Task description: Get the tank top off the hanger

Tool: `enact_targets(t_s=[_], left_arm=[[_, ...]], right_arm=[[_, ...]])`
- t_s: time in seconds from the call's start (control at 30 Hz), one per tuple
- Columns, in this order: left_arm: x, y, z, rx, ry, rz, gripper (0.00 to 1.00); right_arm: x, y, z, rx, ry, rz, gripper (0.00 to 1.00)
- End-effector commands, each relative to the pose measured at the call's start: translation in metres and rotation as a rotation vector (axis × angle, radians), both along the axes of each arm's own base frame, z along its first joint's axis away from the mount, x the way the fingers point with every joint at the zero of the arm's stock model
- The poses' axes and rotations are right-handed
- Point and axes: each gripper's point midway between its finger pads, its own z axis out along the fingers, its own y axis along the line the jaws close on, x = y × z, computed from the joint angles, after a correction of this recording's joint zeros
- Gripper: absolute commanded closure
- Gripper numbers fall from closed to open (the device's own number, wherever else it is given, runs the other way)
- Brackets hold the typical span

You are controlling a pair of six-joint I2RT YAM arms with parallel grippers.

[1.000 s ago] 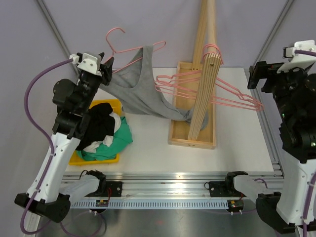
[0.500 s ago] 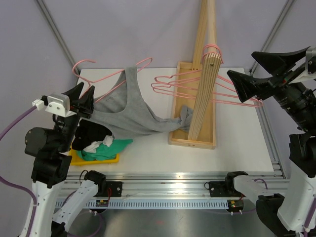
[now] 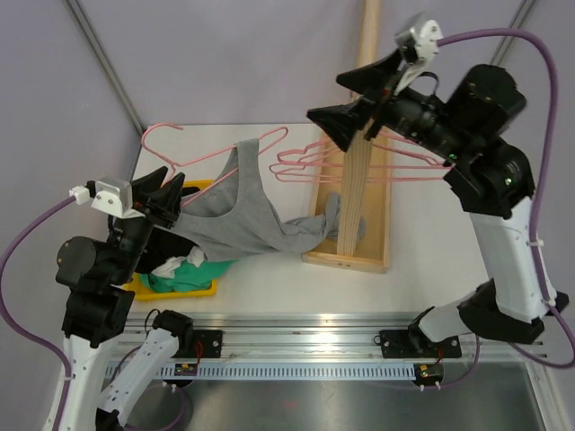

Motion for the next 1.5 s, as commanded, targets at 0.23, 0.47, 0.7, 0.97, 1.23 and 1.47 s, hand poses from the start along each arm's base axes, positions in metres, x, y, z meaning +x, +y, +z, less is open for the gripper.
enact_targets(t_s=[0.23,0.47,0.7,0.97,1.23,1.47], left_arm=[[-0.007,-0.003,0.037,-0.014,-0.101,-0.027,1.0],[-0.007,-0.002,0.032,0.0,-0.094,-0.018,1.0],[-0.011,0.0,0.036,-0.005,-0.108,-0.017,1.0],[-0.006,-0.003,0.036,0.004,-0.087,-0.023,1.0],[-0.002,-0.003,0.035,0.003,-0.08,-0.018,1.0],[0.002,-0.001,0.03,0.001,-0.071,0.0,1.0]], right_arm=[[0.021,0.092,-0.024,-0.186,-0.069,-0.121,0.02],[0.033,0.077,-0.017,-0.155,-0.075,-0.23,0.0],[0.038,0.052,0.005,-0.136,-0.12,-0.338,0.01],[0.038,0.045,0.032,-0.105,-0.2,-0.368,0.01],[-0.006,0.091,0.043,-0.114,-0.319,-0.221,0.0],[-0.035,0.144,0.008,-0.22,-0.317,-0.185,0.05]])
